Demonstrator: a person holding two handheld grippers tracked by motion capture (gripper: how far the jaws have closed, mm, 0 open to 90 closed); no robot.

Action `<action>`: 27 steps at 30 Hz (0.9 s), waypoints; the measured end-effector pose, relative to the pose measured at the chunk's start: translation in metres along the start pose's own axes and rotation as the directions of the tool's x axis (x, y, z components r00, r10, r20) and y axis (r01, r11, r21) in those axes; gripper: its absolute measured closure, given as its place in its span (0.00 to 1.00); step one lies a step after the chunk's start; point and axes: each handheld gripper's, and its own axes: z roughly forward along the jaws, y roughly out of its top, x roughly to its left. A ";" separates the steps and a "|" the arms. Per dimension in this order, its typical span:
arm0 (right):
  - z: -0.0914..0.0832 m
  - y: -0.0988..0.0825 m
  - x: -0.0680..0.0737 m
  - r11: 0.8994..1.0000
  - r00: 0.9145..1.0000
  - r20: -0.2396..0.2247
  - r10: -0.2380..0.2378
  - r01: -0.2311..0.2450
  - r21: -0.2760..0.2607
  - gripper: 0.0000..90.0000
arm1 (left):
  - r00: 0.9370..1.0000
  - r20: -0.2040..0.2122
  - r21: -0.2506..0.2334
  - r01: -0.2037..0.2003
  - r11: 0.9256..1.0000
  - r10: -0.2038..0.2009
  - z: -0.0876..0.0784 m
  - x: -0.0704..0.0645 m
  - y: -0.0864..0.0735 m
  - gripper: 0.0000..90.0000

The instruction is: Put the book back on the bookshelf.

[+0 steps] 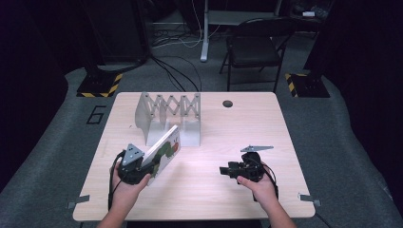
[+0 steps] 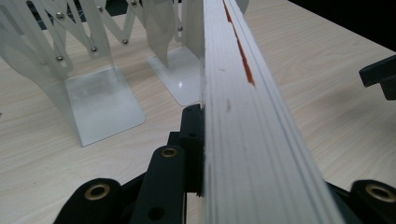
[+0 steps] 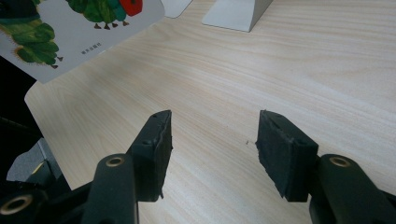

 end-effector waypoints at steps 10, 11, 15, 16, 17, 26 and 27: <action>0.002 0.001 -0.002 1.000 1.000 0.003 -0.005 0.005 0.001 0.50 | 0.999 -0.030 -0.020 0.027 0.999 -0.027 -0.010 0.011 0.001 0.84; 0.003 0.001 -0.002 1.000 1.000 0.003 -0.004 0.004 0.005 0.50 | 0.999 -0.034 -0.024 0.027 0.999 -0.028 -0.011 0.012 0.001 0.84; 0.004 0.002 -0.001 1.000 1.000 0.001 -0.003 0.003 0.006 0.50 | 0.998 -0.046 -0.027 0.037 0.999 -0.038 -0.015 0.016 0.001 0.84; 0.005 0.003 -0.001 1.000 1.000 0.001 0.003 -0.003 0.009 0.50 | 0.997 -0.057 -0.030 0.042 0.999 -0.044 -0.016 0.019 0.000 0.84; 0.005 0.003 -0.001 1.000 1.000 -0.001 0.004 -0.004 0.010 0.50 | 0.997 -0.057 -0.030 0.042 0.999 -0.044 -0.016 0.019 0.000 0.84; 0.010 0.006 -0.001 1.000 1.000 -0.005 -0.014 0.014 0.022 0.50 | 0.989 -0.113 -0.039 0.090 0.995 -0.094 -0.023 0.035 -0.007 0.84; 0.011 0.006 -0.001 1.000 1.000 -0.005 -0.013 0.013 0.023 0.50 | 0.987 -0.122 -0.039 0.098 0.994 -0.102 -0.023 0.037 -0.008 0.84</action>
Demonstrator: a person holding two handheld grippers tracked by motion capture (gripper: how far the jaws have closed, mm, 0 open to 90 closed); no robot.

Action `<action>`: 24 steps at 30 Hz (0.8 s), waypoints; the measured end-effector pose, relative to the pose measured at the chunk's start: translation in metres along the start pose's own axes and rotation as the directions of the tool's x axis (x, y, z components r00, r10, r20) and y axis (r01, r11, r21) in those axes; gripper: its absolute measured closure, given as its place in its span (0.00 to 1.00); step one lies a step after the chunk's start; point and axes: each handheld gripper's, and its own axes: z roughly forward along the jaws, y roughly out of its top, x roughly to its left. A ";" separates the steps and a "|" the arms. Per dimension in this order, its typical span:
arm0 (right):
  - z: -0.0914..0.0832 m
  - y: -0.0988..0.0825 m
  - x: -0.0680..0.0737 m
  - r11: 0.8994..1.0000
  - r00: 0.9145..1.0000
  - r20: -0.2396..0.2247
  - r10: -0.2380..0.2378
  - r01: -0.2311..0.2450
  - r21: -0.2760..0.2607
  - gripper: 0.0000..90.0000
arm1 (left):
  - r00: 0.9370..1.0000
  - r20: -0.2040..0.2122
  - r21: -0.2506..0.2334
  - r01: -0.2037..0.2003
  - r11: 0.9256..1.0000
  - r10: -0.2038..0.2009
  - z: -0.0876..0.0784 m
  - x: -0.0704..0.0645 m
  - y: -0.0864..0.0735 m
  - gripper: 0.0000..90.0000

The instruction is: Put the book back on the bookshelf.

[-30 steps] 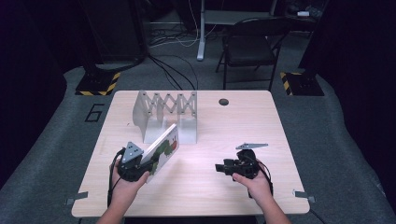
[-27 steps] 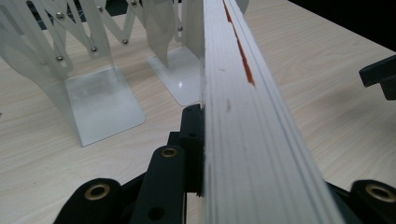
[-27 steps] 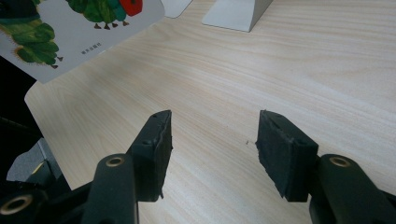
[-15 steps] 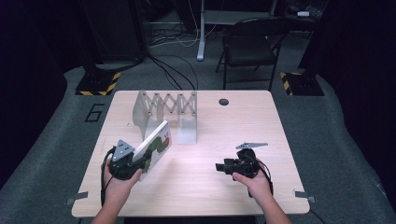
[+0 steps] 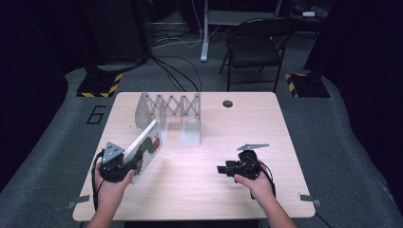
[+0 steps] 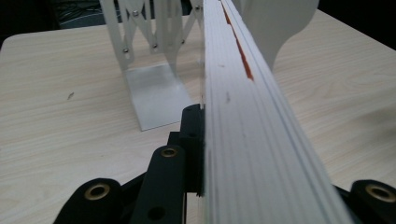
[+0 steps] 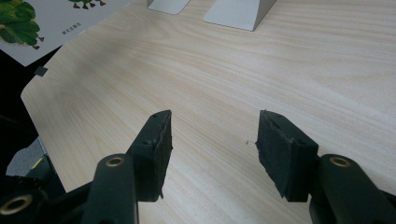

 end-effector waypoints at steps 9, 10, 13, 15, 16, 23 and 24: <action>0.001 0.000 0.001 1.000 1.000 0.001 0.006 -0.006 0.003 0.50 | 0.998 -0.054 -0.010 0.025 1.000 -0.026 0.004 0.004 -0.003 0.84; 0.001 0.000 0.001 1.000 1.000 0.001 0.009 -0.009 0.002 0.50 | 0.998 -0.061 -0.007 0.024 1.000 -0.024 0.004 0.004 -0.002 0.84; 0.000 0.000 0.000 1.000 1.000 0.002 0.015 -0.015 -0.001 0.50 | 0.996 -0.085 -0.024 0.031 0.999 -0.033 0.009 0.002 0.001 0.84; -0.001 0.000 0.000 1.000 1.000 0.002 0.015 -0.015 -0.002 0.50 | 0.996 -0.090 -0.022 0.027 0.999 -0.029 0.011 0.003 0.002 0.84; -0.001 0.000 0.000 1.000 1.000 0.001 0.015 -0.015 -0.003 0.50 | 0.995 -0.095 -0.021 0.028 0.999 -0.030 0.016 0.004 0.003 0.84; 0.000 0.000 -0.001 1.000 1.000 0.000 0.011 -0.011 0.000 0.50 | 0.991 -0.131 -0.018 0.037 0.999 -0.039 0.034 0.009 0.013 0.84; 0.000 0.000 -0.001 1.000 1.000 0.000 0.011 -0.011 0.000 0.50 | 0.991 -0.131 -0.018 0.037 0.999 -0.039 0.034 0.009 0.013 0.84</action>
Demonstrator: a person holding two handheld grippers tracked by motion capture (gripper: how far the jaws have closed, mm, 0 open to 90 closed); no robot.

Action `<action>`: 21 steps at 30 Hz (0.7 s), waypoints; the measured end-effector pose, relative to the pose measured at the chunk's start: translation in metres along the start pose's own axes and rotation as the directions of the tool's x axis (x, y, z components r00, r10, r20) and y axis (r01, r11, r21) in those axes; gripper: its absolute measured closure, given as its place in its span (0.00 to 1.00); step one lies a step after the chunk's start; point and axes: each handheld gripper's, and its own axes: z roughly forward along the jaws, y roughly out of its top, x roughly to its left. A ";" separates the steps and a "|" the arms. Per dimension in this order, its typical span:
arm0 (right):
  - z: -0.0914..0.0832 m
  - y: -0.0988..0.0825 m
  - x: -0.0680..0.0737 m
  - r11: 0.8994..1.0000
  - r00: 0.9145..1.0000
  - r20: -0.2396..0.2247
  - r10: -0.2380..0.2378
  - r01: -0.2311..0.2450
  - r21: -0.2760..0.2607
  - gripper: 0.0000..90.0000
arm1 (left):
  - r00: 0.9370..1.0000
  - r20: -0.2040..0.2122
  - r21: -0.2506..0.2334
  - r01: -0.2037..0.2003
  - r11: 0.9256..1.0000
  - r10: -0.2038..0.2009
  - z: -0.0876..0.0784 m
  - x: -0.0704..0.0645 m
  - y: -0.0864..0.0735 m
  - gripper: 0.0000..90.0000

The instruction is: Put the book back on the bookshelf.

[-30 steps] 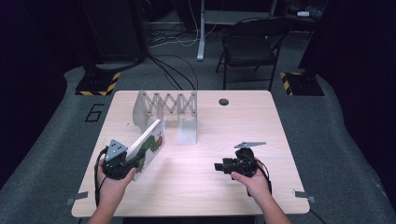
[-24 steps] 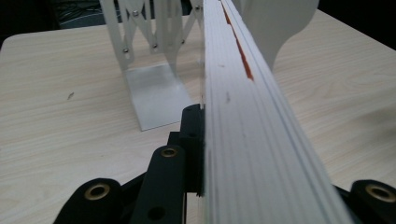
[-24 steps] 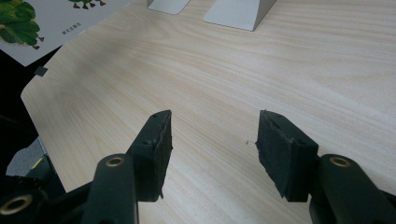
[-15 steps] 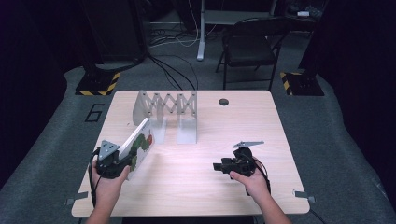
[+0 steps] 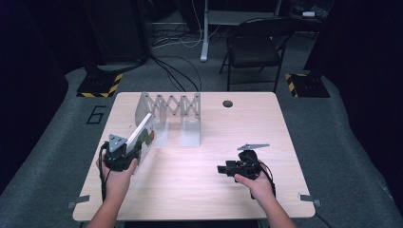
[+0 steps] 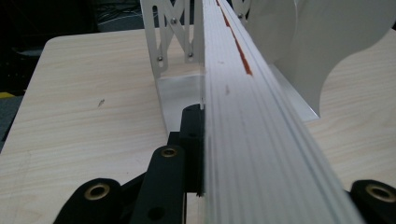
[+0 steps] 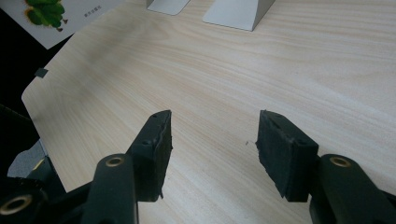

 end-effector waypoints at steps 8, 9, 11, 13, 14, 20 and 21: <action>0.001 -0.001 0.000 1.000 1.000 -0.002 0.001 -0.001 0.004 0.50 | 0.999 -0.030 -0.025 0.035 0.999 -0.036 0.020 0.004 0.008 0.84; 0.001 -0.001 0.000 1.000 1.000 -0.001 -0.001 0.001 0.005 0.50 | 0.999 -0.035 -0.025 0.030 0.999 -0.031 0.023 0.004 0.009 0.84; 0.001 -0.001 0.000 1.000 1.000 -0.002 -0.001 0.001 0.004 0.50 | 0.999 -0.039 -0.026 0.030 0.999 -0.031 0.026 0.004 0.009 0.84; 0.001 -0.001 -0.001 1.000 1.000 -0.002 0.000 0.000 0.004 0.50 | 0.998 -0.042 -0.019 0.043 0.999 -0.043 0.031 0.004 0.009 0.84; 0.001 -0.001 -0.001 1.000 1.000 -0.002 0.003 -0.003 0.005 0.50 | 0.998 -0.042 -0.018 0.049 0.999 -0.049 0.033 0.005 0.009 0.84; 0.002 -0.001 -0.001 1.000 1.000 -0.004 0.004 -0.004 0.007 0.50 | 0.997 -0.053 -0.020 0.048 0.999 -0.049 0.046 0.004 0.009 0.84; 0.002 -0.001 -0.001 1.000 1.000 -0.004 0.005 -0.005 0.008 0.50 | 0.997 -0.059 -0.027 0.052 0.998 -0.054 0.048 0.004 0.008 0.84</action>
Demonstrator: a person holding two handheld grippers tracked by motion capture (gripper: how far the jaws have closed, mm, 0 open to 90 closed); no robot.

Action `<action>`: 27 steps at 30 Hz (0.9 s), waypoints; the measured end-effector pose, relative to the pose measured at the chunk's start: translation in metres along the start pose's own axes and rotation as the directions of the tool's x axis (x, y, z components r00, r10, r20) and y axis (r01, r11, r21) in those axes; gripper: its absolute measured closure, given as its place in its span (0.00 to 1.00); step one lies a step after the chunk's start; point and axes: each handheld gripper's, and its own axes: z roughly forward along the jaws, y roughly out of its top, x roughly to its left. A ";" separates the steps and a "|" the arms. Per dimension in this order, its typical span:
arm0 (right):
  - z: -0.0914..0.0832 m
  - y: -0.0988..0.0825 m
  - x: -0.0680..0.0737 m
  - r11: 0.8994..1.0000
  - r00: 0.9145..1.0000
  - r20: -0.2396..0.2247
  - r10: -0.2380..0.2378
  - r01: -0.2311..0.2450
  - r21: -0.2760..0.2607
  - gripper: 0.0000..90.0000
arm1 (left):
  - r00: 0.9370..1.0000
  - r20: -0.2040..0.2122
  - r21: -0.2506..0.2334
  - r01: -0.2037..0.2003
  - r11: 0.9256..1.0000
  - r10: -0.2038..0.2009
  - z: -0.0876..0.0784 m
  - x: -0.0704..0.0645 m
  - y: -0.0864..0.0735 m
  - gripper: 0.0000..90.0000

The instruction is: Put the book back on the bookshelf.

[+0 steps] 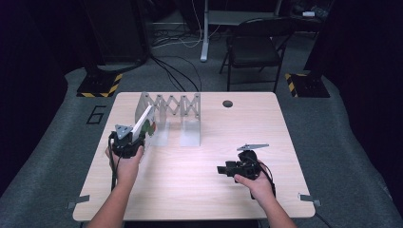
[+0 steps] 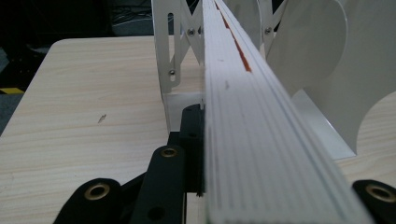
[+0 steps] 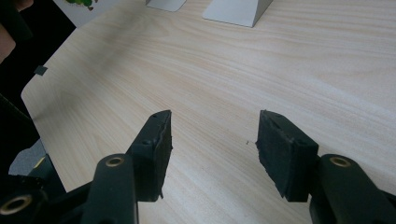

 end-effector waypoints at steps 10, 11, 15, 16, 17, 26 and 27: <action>-0.002 -0.001 -0.001 1.000 1.000 0.001 0.006 -0.006 -0.001 0.50 | 0.999 -0.033 0.009 0.003 1.000 -0.003 0.019 -0.003 -0.001 0.84; -0.002 -0.001 -0.001 1.000 1.000 0.001 0.006 -0.006 -0.001 0.50 | 0.999 -0.033 0.009 0.006 1.000 -0.006 0.020 -0.003 -0.001 0.84; -0.002 -0.001 -0.002 1.000 1.000 0.001 0.005 -0.005 -0.003 0.50 | 0.999 -0.033 0.020 0.005 1.000 -0.005 0.025 -0.005 0.000 0.84; -0.002 -0.001 -0.002 1.000 1.000 0.001 0.008 -0.008 -0.003 0.50 | 0.999 -0.038 0.013 0.004 1.000 -0.004 0.028 -0.005 -0.001 0.84; -0.002 -0.001 -0.002 1.000 1.000 0.001 0.008 -0.008 -0.004 0.50 | 0.999 -0.038 0.026 0.004 1.000 -0.003 0.028 -0.006 0.000 0.84; -0.003 -0.001 -0.003 1.000 1.000 0.002 0.008 -0.008 -0.006 0.50 | 0.998 -0.063 0.034 0.004 0.999 -0.002 0.039 -0.008 -0.002 0.84; -0.003 -0.001 -0.003 1.000 1.000 0.002 0.008 -0.008 -0.006 0.50 | 0.998 -0.063 0.041 0.003 0.999 -0.001 0.040 -0.008 -0.002 0.84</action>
